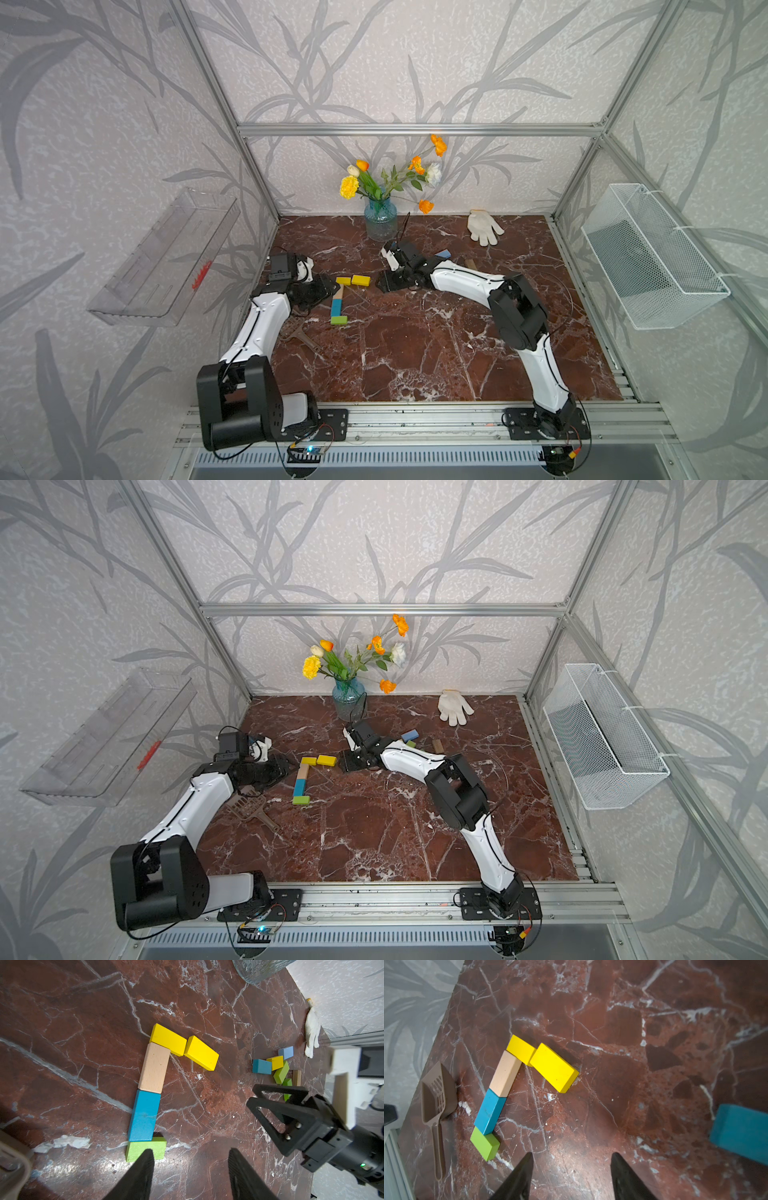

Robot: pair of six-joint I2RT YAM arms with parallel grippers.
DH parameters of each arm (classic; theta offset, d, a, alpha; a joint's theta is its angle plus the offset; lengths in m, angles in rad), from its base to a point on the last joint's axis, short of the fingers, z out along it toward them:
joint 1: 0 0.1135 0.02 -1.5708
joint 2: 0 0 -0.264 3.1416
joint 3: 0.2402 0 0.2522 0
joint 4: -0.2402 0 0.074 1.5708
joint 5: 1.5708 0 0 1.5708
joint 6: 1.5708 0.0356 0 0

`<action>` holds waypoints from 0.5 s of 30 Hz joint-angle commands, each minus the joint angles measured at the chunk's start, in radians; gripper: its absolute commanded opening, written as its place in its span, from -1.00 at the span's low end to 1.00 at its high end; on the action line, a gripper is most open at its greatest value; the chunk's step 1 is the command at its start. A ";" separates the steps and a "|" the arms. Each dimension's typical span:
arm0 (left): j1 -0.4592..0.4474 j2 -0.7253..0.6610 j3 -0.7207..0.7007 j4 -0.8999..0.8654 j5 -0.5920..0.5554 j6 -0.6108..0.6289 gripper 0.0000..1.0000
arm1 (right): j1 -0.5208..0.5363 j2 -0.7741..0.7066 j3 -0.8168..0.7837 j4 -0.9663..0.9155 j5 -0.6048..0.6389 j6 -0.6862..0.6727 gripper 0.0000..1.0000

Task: Assemble the letter c with building blocks
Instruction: Assemble the building block at the center of the board.

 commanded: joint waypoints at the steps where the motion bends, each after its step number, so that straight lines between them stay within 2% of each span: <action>1: 0.009 0.017 0.037 -0.019 0.006 0.021 0.16 | -0.011 0.029 0.103 -0.102 -0.093 -0.192 0.35; 5: 0.009 0.024 0.039 -0.024 0.007 0.023 0.16 | -0.014 0.095 0.224 -0.178 -0.120 -0.282 0.54; 15: 0.010 0.030 0.041 -0.025 0.006 0.024 0.17 | -0.014 0.281 0.571 -0.427 -0.058 -0.452 0.80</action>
